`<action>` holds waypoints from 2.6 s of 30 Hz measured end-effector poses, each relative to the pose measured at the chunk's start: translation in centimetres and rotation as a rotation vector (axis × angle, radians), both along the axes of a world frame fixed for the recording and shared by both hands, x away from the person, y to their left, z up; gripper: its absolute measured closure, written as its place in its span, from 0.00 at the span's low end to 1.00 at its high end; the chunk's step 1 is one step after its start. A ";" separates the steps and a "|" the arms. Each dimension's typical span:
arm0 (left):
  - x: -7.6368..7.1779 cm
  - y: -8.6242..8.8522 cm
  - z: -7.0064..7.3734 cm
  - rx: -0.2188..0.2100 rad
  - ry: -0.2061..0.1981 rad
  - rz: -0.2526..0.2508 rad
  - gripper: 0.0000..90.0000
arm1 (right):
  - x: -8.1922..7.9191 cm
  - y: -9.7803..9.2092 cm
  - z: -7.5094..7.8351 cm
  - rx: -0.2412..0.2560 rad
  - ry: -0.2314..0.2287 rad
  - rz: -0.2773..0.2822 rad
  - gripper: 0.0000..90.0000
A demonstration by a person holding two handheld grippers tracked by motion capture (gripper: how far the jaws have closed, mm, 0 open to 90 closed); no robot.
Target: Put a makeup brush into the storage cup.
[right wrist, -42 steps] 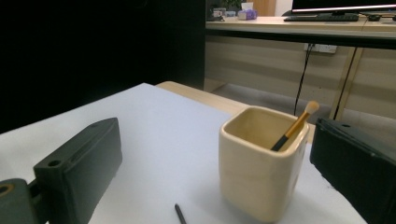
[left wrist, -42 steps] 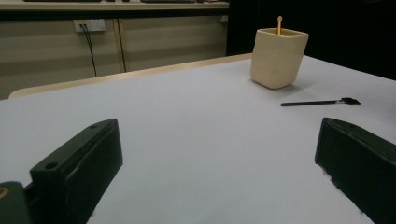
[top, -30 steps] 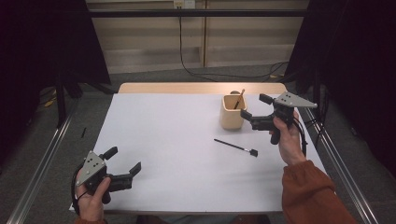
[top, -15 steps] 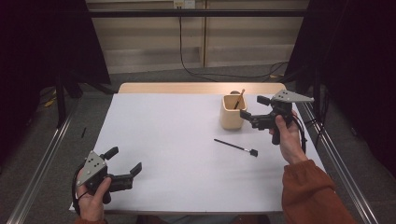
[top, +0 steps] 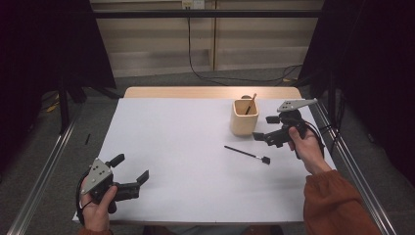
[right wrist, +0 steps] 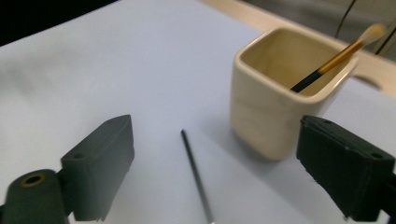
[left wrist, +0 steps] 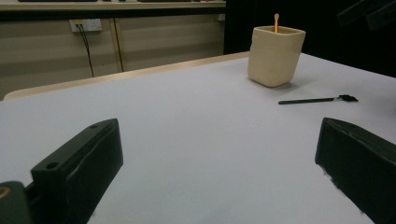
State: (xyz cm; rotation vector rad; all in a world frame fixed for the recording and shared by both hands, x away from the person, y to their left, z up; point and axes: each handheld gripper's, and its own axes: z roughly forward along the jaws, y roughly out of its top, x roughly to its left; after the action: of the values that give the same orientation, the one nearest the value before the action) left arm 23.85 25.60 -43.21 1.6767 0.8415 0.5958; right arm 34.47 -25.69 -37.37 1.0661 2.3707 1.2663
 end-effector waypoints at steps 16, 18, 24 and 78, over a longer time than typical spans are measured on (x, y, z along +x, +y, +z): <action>0.0 0.0 0.0 0.003 0.001 0.000 0.01 | 1.2 0.8 -0.6 -0.294 0.242 0.137 0.06; 0.1 0.0 0.0 0.002 0.002 0.001 0.01 | 1.3 0.7 -0.7 -0.311 0.266 0.147 0.06; 0.1 0.0 0.0 0.002 0.002 -0.003 0.01 | 1.6 0.8 -1.3 -0.383 0.305 0.195 0.08; 0.2 -0.1 -0.2 0.005 0.016 -0.010 0.01 | 5.0 4.3 -7.7 -0.636 0.438 0.359 0.81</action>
State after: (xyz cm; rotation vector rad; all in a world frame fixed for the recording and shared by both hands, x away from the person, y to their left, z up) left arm 24.08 25.54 -43.40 1.6914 0.8432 0.5791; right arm 39.43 -21.40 -45.05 0.7810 3.0752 0.2830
